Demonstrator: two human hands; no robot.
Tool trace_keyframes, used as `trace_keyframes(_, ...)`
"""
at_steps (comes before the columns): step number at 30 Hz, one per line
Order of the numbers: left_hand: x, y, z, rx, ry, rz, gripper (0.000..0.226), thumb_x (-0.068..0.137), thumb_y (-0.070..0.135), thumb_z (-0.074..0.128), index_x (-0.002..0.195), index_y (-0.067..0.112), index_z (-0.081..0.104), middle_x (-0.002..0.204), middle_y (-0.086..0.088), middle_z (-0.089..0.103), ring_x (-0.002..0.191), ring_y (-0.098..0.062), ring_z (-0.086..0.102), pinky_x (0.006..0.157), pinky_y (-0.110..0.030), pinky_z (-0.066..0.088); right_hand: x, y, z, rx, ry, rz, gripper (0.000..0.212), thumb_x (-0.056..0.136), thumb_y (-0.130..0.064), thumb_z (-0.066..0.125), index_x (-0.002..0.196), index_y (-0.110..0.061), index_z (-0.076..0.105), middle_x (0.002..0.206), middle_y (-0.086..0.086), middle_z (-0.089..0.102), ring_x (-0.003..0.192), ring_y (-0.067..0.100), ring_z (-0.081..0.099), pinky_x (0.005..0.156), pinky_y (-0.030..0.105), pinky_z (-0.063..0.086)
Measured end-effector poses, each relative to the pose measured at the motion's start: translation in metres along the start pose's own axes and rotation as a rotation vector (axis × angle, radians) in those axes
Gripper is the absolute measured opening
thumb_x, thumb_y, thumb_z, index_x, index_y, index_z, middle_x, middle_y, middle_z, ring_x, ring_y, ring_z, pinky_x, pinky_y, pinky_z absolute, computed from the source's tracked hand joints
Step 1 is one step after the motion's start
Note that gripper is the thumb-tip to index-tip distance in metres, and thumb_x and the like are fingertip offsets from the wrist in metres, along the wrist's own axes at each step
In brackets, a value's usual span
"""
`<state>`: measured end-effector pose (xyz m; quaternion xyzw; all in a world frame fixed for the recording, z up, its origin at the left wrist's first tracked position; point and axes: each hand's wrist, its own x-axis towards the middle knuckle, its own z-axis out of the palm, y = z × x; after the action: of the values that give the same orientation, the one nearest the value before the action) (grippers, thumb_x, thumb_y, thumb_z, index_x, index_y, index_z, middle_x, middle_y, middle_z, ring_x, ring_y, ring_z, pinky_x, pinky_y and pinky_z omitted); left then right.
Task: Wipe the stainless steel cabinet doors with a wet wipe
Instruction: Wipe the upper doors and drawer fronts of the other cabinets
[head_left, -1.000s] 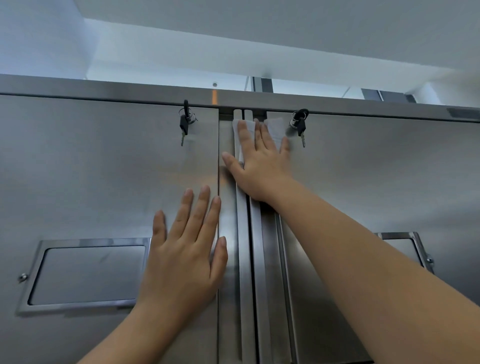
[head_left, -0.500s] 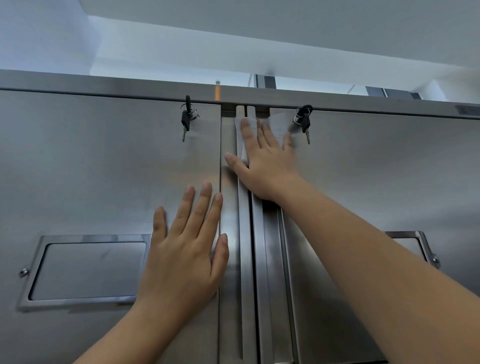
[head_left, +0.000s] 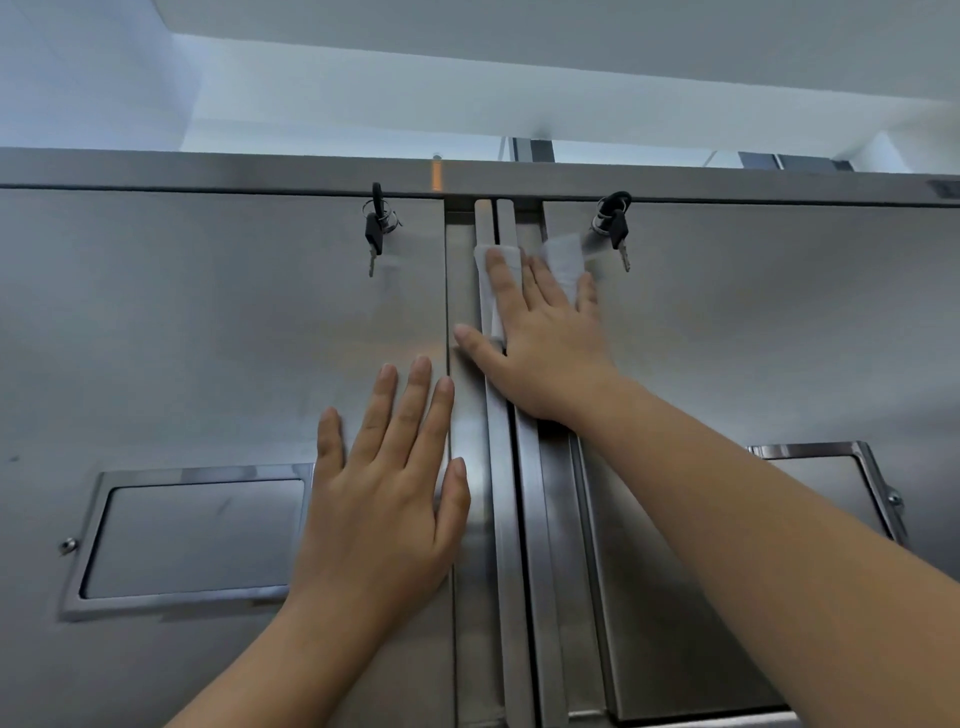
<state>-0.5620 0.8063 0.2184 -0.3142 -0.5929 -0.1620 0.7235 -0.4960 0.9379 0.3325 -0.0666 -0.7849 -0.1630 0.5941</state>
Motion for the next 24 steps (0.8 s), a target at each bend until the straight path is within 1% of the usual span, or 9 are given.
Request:
trace_keyframes(4,-0.001,0.000,0.001,0.004,0.003,-0.001,0.056,0.088,0.031,0.031,0.137,0.006,0.045,0.145,-0.012,0.038,0.132,-0.034,0.036,0.097,-0.060,0.033,0.037,0.000,-0.016,0.006,-0.051,0.039,0.072,0.094,-0.059,0.020,0.148,-0.024,-0.014,0.158,0.006,-0.004,0.144,0.016,-0.010,0.112,0.050,-0.011)
trace_keyframes(7,0.000,0.000,0.001,0.008,0.003,0.002,0.056,0.088,0.030,0.031,0.137,0.006,0.045,0.145,-0.012,0.038,0.132,-0.034,0.036,0.096,-0.060,0.034,0.040,0.000,-0.017,0.003,-0.053,0.045,0.072,0.094,-0.059,0.020,0.148,-0.024,-0.014,0.158,0.005,-0.005,0.144,0.016,-0.010,0.112,0.050,-0.010)
trace_keyframes(15,0.000,0.000,0.000,-0.001,-0.006,-0.015,0.056,0.089,0.029,0.030,0.139,0.008,0.042,0.146,-0.011,0.037,0.134,-0.031,0.034,0.098,-0.059,0.033,-0.022,-0.006,0.002,0.031,0.005,0.006,0.073,0.093,-0.059,0.018,0.147,-0.023,-0.015,0.157,0.007,-0.008,0.143,0.016,-0.012,0.111,0.046,-0.014)
trace_keyframes(19,-0.004,0.001,-0.001,-0.012,-0.026,-0.022,0.056,0.088,0.027,0.029,0.139,0.007,0.042,0.147,-0.011,0.035,0.135,-0.031,0.033,0.100,-0.058,0.031,-0.055,-0.014,0.009,0.061,0.016,0.009,0.074,0.088,-0.060,0.010,0.147,-0.024,-0.017,0.157,0.005,-0.009,0.143,0.015,-0.013,0.110,0.044,-0.015)
trace_keyframes(21,-0.005,0.002,-0.003,-0.026,-0.029,-0.033,0.056,0.088,0.027,0.029,0.138,0.006,0.043,0.146,-0.012,0.037,0.134,-0.031,0.035,0.101,-0.056,0.032,-0.069,-0.018,0.011,0.078,0.015,0.008,0.076,0.084,-0.061,0.006,0.146,-0.025,-0.019,0.157,0.004,-0.011,0.143,0.014,-0.015,0.109,0.042,-0.018)
trace_keyframes(24,-0.010,0.006,-0.006,-0.023,-0.023,-0.040,0.055,0.088,0.026,0.030,0.135,0.004,0.047,0.142,-0.014,0.042,0.130,-0.031,0.042,0.100,-0.051,0.035,-0.090,-0.022,0.015,0.116,0.006,0.007,0.075,0.085,-0.059,0.009,0.144,-0.026,-0.022,0.157,0.003,-0.014,0.141,0.012,-0.019,0.107,0.038,-0.023)
